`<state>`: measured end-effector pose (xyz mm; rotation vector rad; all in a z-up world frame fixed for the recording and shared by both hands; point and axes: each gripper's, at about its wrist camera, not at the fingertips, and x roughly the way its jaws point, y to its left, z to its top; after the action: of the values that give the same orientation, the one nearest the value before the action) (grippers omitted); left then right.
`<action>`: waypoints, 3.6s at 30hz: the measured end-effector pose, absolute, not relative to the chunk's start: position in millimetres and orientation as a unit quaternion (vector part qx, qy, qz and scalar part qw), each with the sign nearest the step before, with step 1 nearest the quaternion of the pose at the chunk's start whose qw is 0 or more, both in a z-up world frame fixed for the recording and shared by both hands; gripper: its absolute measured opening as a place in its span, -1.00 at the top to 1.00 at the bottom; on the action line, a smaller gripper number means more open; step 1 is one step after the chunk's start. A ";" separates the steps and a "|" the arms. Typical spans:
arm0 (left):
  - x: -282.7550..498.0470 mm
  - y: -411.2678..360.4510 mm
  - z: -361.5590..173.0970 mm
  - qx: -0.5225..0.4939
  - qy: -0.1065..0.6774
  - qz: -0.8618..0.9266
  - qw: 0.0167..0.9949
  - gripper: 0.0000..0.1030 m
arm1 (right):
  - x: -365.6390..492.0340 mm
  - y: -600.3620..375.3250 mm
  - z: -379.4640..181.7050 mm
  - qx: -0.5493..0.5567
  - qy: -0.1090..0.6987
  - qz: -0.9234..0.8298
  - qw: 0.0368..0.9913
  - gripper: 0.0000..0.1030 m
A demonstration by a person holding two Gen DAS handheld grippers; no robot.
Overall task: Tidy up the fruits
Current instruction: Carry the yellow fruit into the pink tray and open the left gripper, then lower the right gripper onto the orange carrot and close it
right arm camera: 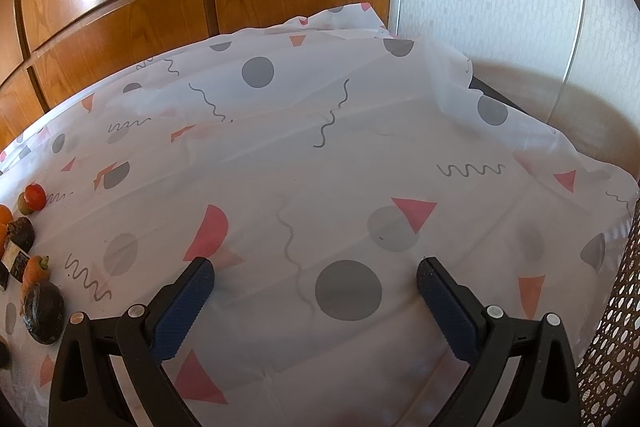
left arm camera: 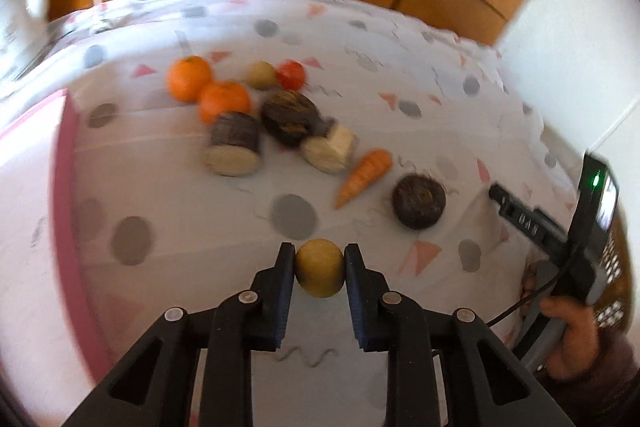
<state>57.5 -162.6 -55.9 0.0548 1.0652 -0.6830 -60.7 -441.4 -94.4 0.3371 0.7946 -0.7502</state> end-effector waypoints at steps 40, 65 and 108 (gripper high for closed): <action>87.0 78.1 -40.8 -0.135 0.445 -0.006 0.885 0.06 | -59.3 -440.1 -93.3 0.157 0.381 -0.357 0.838 -1.00; 36.4 113.6 -36.9 -0.162 0.424 0.060 0.889 -0.31 | -40.0 -392.7 -49.8 0.125 0.393 -0.201 0.888 -0.68; 28.3 112.5 -40.1 -0.170 0.436 0.055 0.882 -0.45 | 58.6 -312.5 -59.7 0.067 0.465 0.029 0.882 0.64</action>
<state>28.3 112.5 -40.1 -0.3546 0.9080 0.1153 58.6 -312.5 -59.7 0.1393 0.9677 0.0604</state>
